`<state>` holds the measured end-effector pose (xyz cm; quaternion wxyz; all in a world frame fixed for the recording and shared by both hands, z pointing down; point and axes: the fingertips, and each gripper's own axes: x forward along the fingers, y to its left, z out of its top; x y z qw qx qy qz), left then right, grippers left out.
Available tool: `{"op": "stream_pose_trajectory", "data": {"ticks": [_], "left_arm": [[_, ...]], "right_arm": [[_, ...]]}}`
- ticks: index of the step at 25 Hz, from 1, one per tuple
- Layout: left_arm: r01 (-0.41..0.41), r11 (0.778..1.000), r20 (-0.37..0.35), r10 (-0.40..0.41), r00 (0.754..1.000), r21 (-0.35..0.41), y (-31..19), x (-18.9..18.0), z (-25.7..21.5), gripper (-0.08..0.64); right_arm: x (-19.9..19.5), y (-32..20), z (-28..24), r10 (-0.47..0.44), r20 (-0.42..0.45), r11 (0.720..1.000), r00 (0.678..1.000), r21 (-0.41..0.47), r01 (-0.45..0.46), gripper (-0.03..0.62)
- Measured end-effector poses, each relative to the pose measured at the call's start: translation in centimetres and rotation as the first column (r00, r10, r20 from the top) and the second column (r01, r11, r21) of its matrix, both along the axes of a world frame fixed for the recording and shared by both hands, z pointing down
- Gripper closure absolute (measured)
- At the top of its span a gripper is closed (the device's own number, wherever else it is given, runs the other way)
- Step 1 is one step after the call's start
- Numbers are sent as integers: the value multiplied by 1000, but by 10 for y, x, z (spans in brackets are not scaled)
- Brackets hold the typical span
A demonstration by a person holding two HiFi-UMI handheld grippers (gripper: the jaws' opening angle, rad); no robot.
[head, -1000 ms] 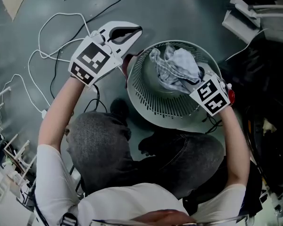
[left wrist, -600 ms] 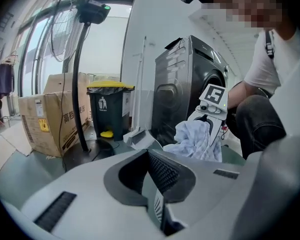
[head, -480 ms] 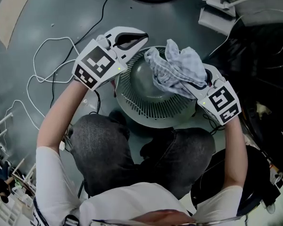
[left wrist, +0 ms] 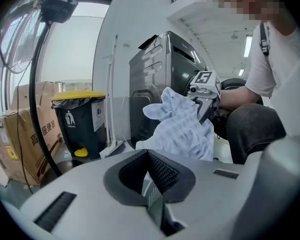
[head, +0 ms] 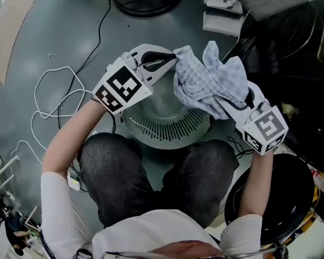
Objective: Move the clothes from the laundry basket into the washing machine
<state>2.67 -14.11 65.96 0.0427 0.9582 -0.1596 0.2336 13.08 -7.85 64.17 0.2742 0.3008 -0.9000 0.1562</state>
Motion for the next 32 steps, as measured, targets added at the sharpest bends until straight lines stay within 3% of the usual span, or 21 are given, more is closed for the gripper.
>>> {"op": "stream_pose_trajectory", "data": {"ticks": [9, 15, 19, 26, 32], "left_arm": [[-102, 995, -19, 102, 995, 15, 8, 50, -18, 555], [-219, 975, 11, 218, 976, 35, 31, 84, -15, 555], [-277, 960, 35, 276, 961, 41, 39, 106, -21, 555], [-357, 932, -1, 358, 934, 56, 55, 151, -51, 555], [-423, 904, -3, 424, 906, 68, 80, 185, -62, 554]], "right_arm": [[55, 26, -22, 207, -27, 977, 978, 52, -206, 370], [97, 45, -28, 347, -39, 935, 937, 89, -343, 370], [130, 59, -34, 458, -28, 883, 888, 123, -452, 370], [178, 75, -47, 597, -15, 788, 802, 198, -583, 370], [238, 97, -63, 730, -57, 659, 681, 320, -680, 370]]}}
